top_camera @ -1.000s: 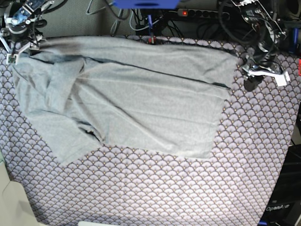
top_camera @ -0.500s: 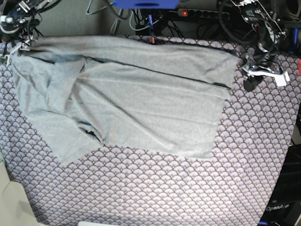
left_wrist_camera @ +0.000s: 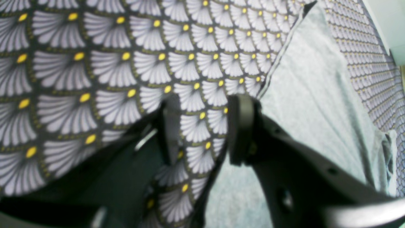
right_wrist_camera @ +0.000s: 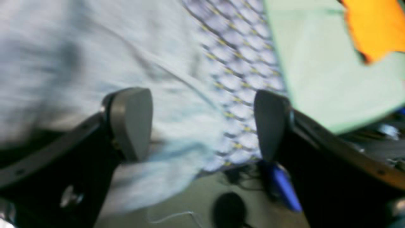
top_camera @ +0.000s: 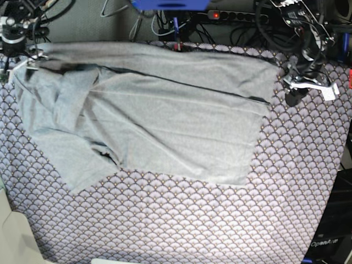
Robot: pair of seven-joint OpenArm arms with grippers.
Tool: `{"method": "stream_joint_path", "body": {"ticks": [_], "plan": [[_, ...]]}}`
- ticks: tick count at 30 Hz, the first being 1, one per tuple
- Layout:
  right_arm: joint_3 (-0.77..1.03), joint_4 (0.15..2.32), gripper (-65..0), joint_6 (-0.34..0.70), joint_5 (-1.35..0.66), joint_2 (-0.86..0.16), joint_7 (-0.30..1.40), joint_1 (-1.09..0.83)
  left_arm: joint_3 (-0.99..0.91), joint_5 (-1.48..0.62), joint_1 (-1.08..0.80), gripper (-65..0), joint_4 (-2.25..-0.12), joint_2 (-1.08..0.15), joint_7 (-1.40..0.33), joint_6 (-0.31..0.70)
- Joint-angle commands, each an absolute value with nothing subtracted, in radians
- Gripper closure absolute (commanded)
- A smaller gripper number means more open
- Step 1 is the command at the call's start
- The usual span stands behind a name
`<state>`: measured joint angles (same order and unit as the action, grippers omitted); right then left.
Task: Fold the T-shirt properly
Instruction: 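Release the shirt edge and move the right gripper onto the shirt body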
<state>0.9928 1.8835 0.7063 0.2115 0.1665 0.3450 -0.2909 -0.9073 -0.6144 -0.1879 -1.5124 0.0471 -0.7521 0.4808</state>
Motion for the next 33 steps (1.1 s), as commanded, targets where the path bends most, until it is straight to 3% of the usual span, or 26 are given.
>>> {"method": "stream_joint_path", "body": {"ticks": [1,5,13,21,33], "plan": [[0.993,1.894,-44.4,0.698,0.151,0.157,0.325,-0.312,-0.909,-0.63,-0.185,-23.7,-1.531,0.036,-0.734,0.492],[0.926,1.885,-31.5,0.698,0.013,0.157,0.325,-0.375,-0.909,-0.63,-0.189,-23.7,-1.537,0.036,-0.739,0.492],[0.628,1.768,-1.2,0.698,0.047,0.136,0.32,-0.484,-0.914,-0.63,-0.193,-23.5,-1.535,0.012,-0.743,0.492],[0.587,1.629,0.0,0.698,0.139,0.113,0.318,-0.443,-0.914,-0.639,-0.226,-23.5,-1.537,-0.002,-0.736,0.492],[0.585,1.725,0.0,0.698,0.14,0.104,0.318,-0.455,-0.915,-0.639,-0.234,-23.5,-1.537,-0.001,-0.734,0.492]]}}
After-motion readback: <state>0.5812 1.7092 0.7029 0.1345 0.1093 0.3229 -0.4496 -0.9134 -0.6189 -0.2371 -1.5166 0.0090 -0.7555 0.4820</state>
